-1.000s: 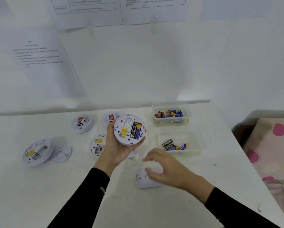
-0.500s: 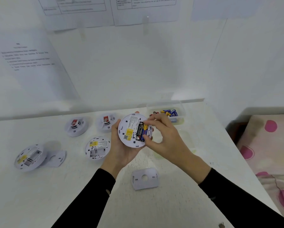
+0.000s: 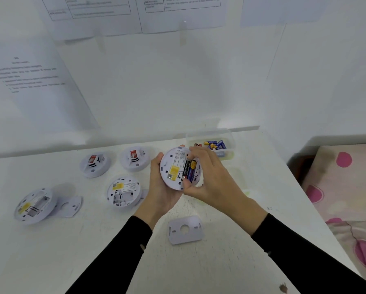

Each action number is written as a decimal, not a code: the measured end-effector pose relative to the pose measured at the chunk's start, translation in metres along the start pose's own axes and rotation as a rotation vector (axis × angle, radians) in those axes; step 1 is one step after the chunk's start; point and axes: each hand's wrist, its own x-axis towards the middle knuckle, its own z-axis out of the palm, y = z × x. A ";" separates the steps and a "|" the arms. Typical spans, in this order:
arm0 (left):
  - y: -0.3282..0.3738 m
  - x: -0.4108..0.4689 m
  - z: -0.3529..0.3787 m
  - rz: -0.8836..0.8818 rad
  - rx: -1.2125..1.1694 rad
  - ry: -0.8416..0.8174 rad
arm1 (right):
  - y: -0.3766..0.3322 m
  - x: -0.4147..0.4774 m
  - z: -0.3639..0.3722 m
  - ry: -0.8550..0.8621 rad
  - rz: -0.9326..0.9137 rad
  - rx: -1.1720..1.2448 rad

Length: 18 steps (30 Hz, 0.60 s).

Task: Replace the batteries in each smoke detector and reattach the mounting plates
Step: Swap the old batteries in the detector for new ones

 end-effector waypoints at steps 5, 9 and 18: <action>0.001 0.005 0.005 0.009 0.040 0.008 | 0.005 0.002 0.003 0.050 -0.045 -0.100; -0.003 0.011 0.006 -0.016 0.006 0.048 | 0.004 0.005 -0.002 0.030 -0.040 -0.141; 0.001 0.012 -0.003 -0.067 -0.130 0.094 | 0.029 -0.005 -0.009 -0.161 -0.320 -0.283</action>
